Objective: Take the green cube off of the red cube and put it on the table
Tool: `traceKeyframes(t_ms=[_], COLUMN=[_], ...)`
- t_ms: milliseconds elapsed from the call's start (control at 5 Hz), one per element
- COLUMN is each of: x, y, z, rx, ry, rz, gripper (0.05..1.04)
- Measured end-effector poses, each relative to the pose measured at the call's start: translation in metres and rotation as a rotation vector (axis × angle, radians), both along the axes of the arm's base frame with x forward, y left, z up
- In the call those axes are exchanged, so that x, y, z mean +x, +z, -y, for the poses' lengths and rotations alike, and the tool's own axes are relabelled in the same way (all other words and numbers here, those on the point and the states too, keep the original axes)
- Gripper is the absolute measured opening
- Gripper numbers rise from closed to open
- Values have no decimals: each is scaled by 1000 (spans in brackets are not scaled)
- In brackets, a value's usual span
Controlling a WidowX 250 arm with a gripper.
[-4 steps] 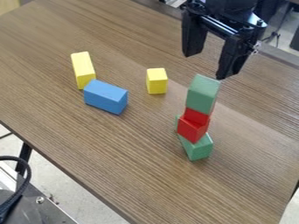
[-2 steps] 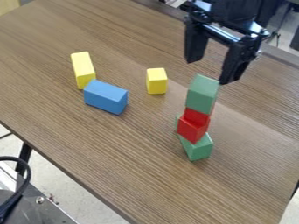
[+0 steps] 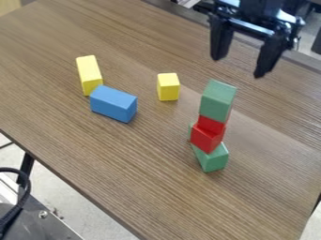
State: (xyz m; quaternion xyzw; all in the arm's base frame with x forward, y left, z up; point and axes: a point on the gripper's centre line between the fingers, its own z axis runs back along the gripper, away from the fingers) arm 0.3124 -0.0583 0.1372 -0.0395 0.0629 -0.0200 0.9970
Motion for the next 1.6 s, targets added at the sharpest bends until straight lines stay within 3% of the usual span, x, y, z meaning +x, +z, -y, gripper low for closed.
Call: traceKeyframes(t_ms=[200, 400, 600, 800, 1400, 1600], x=[3, -6, -12, -18, -44, -49], y=[1, -4, -10, -6, -15, -19], z=[-6, 0, 2, 9, 18, 18], rx=[-15, -91, -119, -126, -154, -155], ry=[62, 77, 82, 63, 95, 92], rz=[1, -55, -87, -78, -152, -172], gripper=[997, 997, 997, 997, 997, 948])
